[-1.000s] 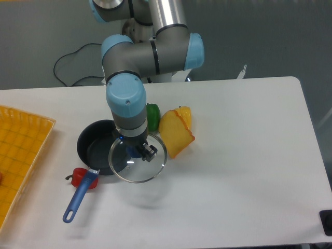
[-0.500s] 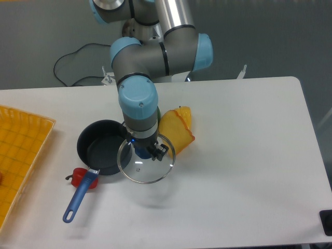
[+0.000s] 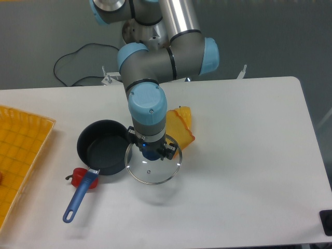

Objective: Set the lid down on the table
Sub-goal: 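Lower the glass lid onto the table beside the pan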

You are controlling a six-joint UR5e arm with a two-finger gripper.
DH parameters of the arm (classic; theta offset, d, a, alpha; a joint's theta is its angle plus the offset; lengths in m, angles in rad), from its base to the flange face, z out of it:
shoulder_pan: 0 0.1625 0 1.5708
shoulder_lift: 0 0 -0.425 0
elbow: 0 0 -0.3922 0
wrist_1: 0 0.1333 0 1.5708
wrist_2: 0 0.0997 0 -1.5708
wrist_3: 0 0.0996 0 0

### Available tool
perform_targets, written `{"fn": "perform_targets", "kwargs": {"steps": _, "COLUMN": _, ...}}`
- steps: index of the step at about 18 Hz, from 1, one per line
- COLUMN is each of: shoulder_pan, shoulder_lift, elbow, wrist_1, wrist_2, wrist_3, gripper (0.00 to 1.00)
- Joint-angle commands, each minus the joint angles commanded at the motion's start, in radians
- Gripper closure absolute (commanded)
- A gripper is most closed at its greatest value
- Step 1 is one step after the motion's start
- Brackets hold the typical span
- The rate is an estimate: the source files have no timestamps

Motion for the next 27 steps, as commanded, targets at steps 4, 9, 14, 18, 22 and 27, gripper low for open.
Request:
{"fn": "perform_targets", "kwargs": {"steps": 4, "shoulder_pan": 0.014, "shoulder_lift": -0.009, "elbow": -0.002, "wrist_1": 0.055, "wrist_2": -0.014, "wrist_3": -0.086, "gripper": 0.44}}
{"fn": "perform_targets", "kwargs": {"steps": 9, "shoulder_pan": 0.028, "shoulder_lift": -0.035, "elbow": 0.002, "wrist_1": 0.074, "wrist_2": -0.017, "wrist_3": -0.135, "gripper": 0.43}}
{"fn": "perform_targets", "kwargs": {"steps": 14, "shoulder_pan": 0.029, "shoulder_lift": -0.063, "elbow": 0.008, "wrist_1": 0.075, "wrist_2": -0.014, "wrist_3": -0.227, "gripper": 0.43}}
{"fn": "perform_targets", "kwargs": {"steps": 18, "shoulder_pan": 0.023, "shoulder_lift": -0.089, "elbow": 0.011, "wrist_1": 0.118, "wrist_2": -0.015, "wrist_3": -0.233, "gripper": 0.43}}
{"fn": "perform_targets", "kwargs": {"steps": 22, "shoulder_pan": 0.017, "shoulder_lift": -0.104, "elbow": 0.009, "wrist_1": 0.140, "wrist_2": -0.015, "wrist_3": -0.239, "gripper": 0.43}}
{"fn": "perform_targets", "kwargs": {"steps": 27, "shoulder_pan": 0.008, "shoulder_lift": -0.118, "elbow": 0.009, "wrist_1": 0.140, "wrist_2": -0.015, "wrist_3": -0.235, "gripper": 0.43}}
